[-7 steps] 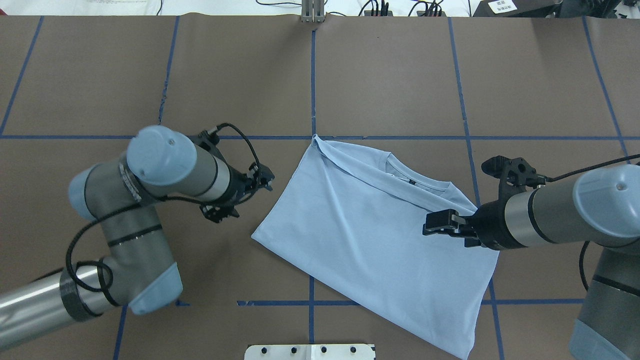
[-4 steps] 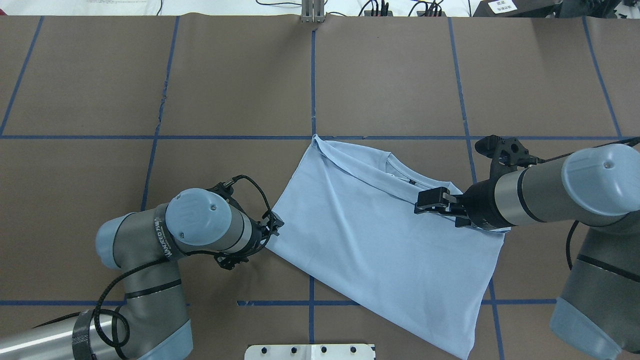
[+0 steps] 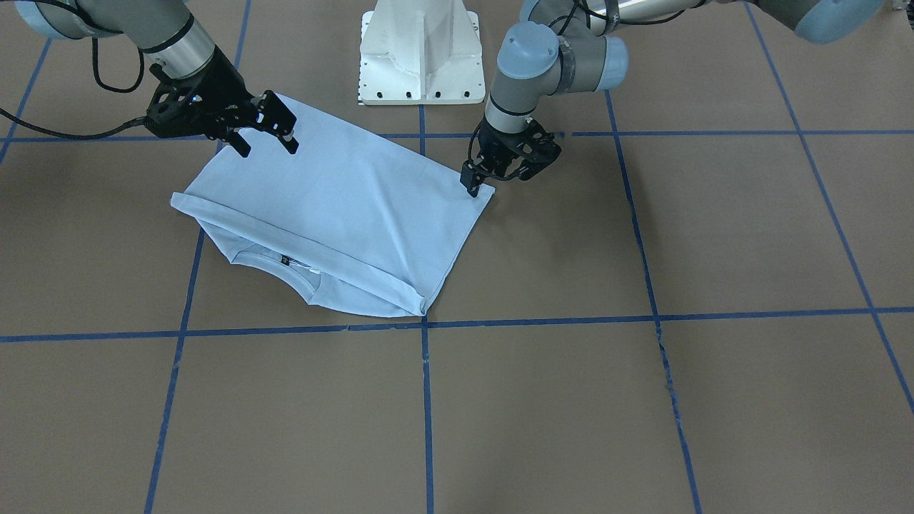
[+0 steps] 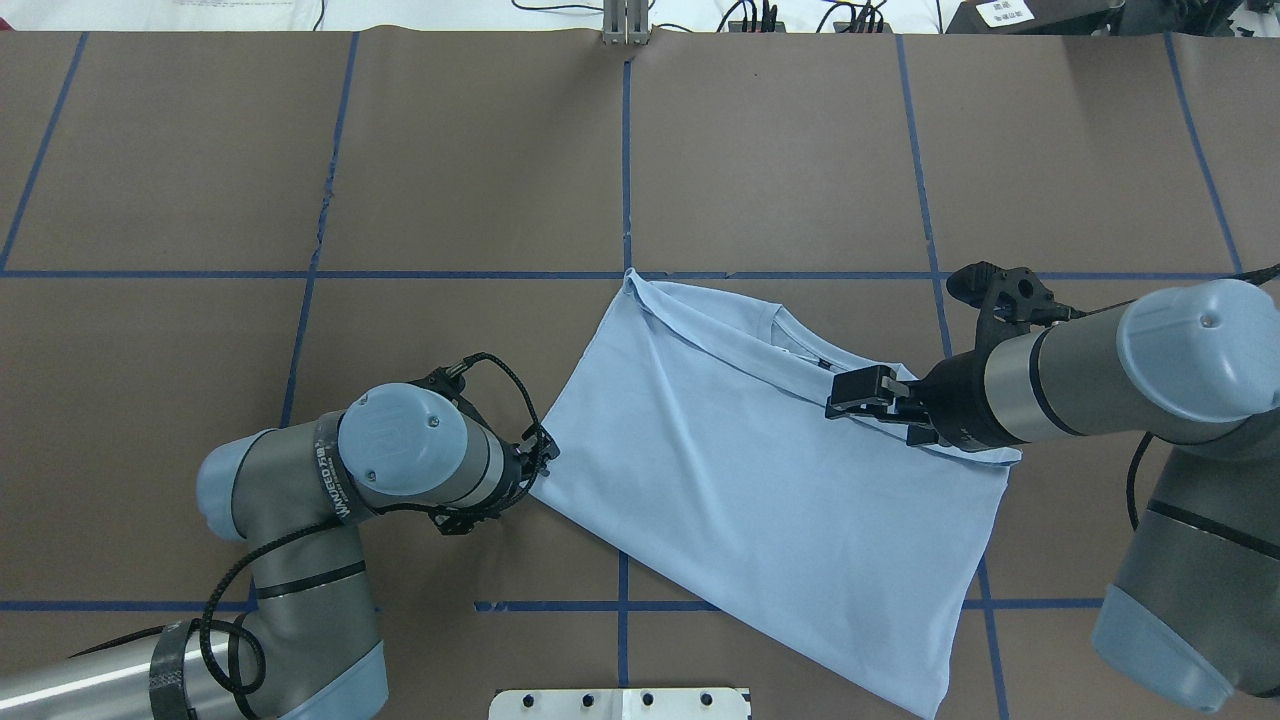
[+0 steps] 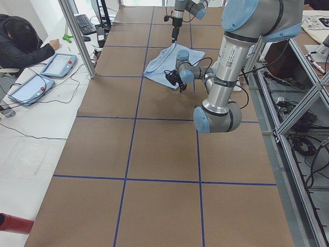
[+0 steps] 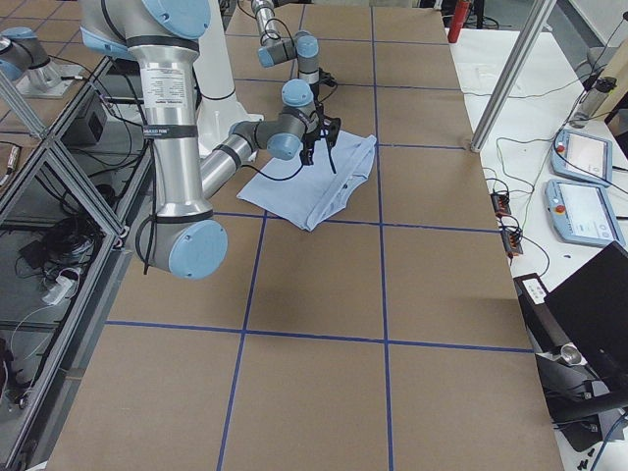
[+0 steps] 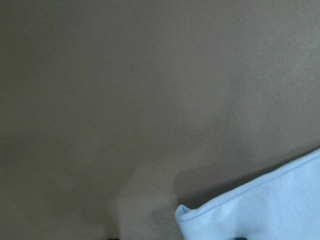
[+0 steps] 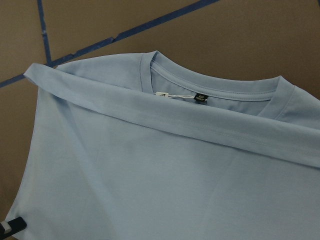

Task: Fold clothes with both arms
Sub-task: 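Move the left gripper to the shirt's near edge while the right gripper holds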

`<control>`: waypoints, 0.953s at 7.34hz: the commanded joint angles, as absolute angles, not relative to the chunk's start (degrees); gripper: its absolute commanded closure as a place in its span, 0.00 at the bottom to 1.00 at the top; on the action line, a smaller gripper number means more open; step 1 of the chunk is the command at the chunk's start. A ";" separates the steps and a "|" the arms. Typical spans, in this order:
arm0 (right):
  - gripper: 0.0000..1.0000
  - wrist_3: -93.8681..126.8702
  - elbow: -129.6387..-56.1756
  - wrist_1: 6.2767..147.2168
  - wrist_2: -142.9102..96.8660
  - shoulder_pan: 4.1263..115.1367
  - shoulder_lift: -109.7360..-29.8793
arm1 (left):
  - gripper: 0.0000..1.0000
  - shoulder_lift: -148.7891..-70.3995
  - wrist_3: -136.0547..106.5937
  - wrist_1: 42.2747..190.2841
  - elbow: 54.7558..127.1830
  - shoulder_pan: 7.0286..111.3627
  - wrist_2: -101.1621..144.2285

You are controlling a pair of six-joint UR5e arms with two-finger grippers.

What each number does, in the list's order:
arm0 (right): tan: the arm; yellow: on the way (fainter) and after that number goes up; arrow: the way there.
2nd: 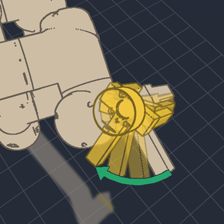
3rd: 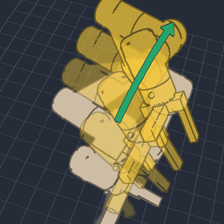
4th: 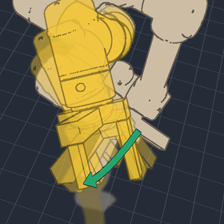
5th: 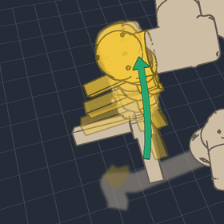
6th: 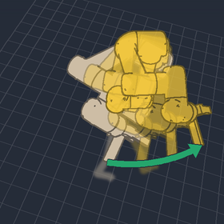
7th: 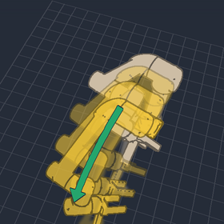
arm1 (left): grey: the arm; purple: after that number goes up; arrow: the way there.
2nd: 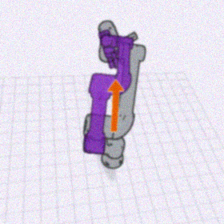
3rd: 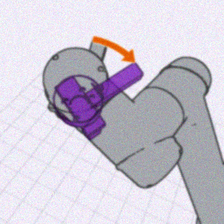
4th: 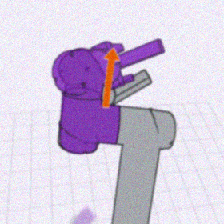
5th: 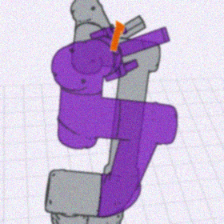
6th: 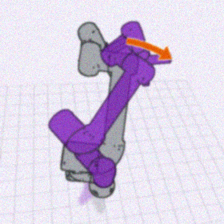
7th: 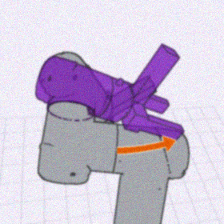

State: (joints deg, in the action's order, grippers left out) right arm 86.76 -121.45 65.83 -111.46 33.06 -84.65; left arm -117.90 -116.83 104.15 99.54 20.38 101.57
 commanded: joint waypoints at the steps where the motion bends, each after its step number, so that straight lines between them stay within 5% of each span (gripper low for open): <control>1: 0.00 86.75 -121.03 65.83 -111.45 33.13 -84.64 | 0.87 -117.86 -116.81 104.15 99.58 20.48 101.34; 2: 0.00 86.66 -120.94 65.83 -111.53 33.31 -84.64 | 1.00 -117.95 -116.81 104.15 99.49 20.48 101.25; 7: 0.00 86.66 -120.41 65.74 -111.53 33.49 -84.64 | 1.00 -118.21 -112.96 104.33 99.84 23.90 100.81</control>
